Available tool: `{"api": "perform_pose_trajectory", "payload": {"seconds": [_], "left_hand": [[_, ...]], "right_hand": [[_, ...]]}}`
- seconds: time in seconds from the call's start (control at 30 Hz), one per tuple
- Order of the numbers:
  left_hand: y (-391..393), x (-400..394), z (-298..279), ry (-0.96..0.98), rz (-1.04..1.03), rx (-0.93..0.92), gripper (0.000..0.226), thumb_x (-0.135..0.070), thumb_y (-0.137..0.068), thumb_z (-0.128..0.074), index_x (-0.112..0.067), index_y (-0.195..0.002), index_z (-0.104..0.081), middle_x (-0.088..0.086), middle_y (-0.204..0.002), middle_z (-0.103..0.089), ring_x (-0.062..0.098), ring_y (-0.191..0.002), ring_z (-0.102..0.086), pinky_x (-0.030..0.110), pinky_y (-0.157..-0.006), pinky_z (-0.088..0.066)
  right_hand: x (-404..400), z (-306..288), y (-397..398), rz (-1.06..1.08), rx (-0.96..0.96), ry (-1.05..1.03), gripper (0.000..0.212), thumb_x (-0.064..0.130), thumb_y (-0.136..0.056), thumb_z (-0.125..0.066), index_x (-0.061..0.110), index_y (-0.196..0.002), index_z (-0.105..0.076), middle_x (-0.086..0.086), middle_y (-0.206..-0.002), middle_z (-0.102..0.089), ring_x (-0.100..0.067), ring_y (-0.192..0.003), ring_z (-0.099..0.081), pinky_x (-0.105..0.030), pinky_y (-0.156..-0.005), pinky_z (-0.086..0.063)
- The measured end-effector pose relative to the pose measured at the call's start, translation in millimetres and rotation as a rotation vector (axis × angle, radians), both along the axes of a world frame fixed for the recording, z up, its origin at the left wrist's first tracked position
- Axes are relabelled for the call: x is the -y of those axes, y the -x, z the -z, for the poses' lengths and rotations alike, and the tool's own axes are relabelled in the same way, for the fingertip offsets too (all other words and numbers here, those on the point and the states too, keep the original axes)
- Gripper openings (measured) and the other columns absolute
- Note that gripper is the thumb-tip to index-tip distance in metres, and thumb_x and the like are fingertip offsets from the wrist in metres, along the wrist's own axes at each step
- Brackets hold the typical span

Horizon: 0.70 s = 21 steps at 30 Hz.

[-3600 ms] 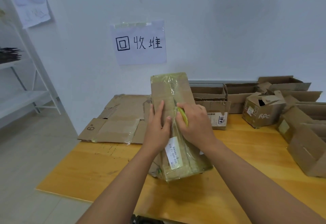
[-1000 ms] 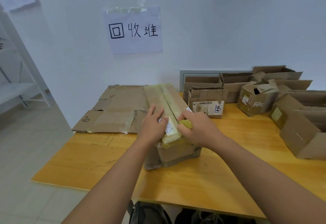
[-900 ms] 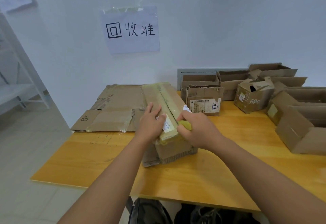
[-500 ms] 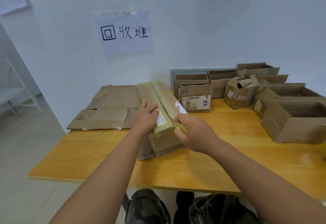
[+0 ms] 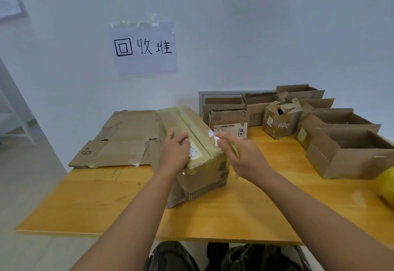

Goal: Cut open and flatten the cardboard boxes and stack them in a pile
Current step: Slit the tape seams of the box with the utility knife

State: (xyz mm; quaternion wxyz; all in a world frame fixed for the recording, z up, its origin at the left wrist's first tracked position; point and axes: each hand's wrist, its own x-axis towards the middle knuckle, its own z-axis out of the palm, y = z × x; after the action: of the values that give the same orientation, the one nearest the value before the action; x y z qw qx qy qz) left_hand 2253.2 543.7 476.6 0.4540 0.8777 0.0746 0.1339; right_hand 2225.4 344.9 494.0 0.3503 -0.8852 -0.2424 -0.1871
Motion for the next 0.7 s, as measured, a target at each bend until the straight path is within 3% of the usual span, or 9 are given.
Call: {"api": "perform_pose_trajectory", "payload": {"seconds": [0.1, 0.23, 0.33, 0.43, 0.53, 0.63, 0.7], "left_hand": [[-1.4, 12.3, -2.7, -0.057, -0.048, -0.005, 0.039, -0.034, -0.101, -0.04, -0.033, -0.137, -0.055, -0.008, -0.16, -0.022, 0.025, -0.144, -0.027, 0.045, -0.114, -0.032], [0.9, 31.9, -15.3, -0.216, 0.043, -0.035, 0.043, -0.044, -0.097, -0.041, -0.034, -0.137, -0.053, -0.008, -0.155, -0.028, 0.025, -0.135, -0.035, 0.041, -0.106, -0.036], [10.3, 50.8, -23.7, -0.42, 0.106, -0.015, 0.045, -0.052, -0.097, -0.039, -0.037, -0.139, -0.049, -0.008, -0.152, -0.028, 0.026, -0.129, -0.035, 0.034, -0.093, -0.035], [16.3, 64.7, -21.7, -0.567, 0.128, 0.033, 0.054, -0.066, -0.095, -0.033, -0.038, -0.14, -0.046, -0.004, -0.148, -0.031, 0.024, -0.124, -0.039, 0.03, -0.084, -0.036], [19.6, 73.1, -10.5, -0.672, 0.123, 0.068, 0.063, -0.075, -0.091, -0.024, -0.038, -0.136, -0.047, -0.003, -0.137, -0.037, 0.019, -0.117, -0.041, 0.026, -0.076, -0.036], [23.0, 74.2, 0.3, -0.733, 0.103, 0.113, 0.063, -0.075, -0.09, -0.019, -0.035, -0.128, -0.05, -0.003, -0.122, -0.042, 0.015, -0.106, -0.045, 0.026, -0.069, -0.039], [25.1, 70.5, 7.4, -0.739, 0.079, 0.182, 0.06, -0.073, -0.093, -0.022, -0.031, -0.118, -0.055, -0.004, -0.107, -0.043, 0.013, -0.095, -0.045, 0.026, -0.065, -0.037]], "right_hand": [[-0.2, 23.3, -10.4, 0.051, 0.007, 0.059, 0.034, 0.038, -0.103, -0.045, 0.026, -0.134, -0.055, 0.009, -0.11, -0.069, -0.012, -0.092, -0.061, -0.026, -0.065, -0.042], [17.3, 23.0, -27.4, 0.153, -0.028, -0.066, 0.027, 0.033, -0.103, -0.048, 0.03, -0.13, -0.054, 0.004, -0.098, -0.068, -0.007, -0.073, -0.057, -0.024, -0.055, -0.043], [42.5, 20.4, -35.5, 0.199, -0.125, -0.24, 0.022, 0.036, -0.102, -0.05, 0.036, -0.123, -0.055, 0.006, -0.106, -0.067, -0.011, -0.091, -0.063, -0.037, -0.07, -0.056], [57.4, 18.0, -31.8, 0.216, -0.187, -0.376, 0.024, 0.039, -0.098, -0.058, 0.035, -0.122, -0.056, 0.023, -0.11, -0.059, -0.007, -0.102, -0.06, -0.034, -0.08, -0.055], [59.6, 15.7, -22.0, 0.076, -0.312, -0.408, 0.055, 0.061, -0.083, -0.064, 0.039, -0.129, -0.042, 0.022, -0.125, -0.057, -0.001, -0.105, -0.059, -0.032, -0.085, -0.055], [59.9, 17.1, -19.4, 0.083, -0.332, -0.149, 0.091, 0.089, -0.06, -0.06, 0.047, -0.133, -0.025, 0.018, -0.143, -0.044, -0.012, -0.124, -0.047, -0.046, -0.105, -0.042], [61.9, 18.2, -19.1, 0.078, -0.328, 0.006, 0.104, 0.094, -0.05, -0.06, 0.051, -0.135, -0.019, 0.014, -0.147, -0.035, -0.015, -0.129, -0.038, -0.052, -0.109, -0.038]]}}
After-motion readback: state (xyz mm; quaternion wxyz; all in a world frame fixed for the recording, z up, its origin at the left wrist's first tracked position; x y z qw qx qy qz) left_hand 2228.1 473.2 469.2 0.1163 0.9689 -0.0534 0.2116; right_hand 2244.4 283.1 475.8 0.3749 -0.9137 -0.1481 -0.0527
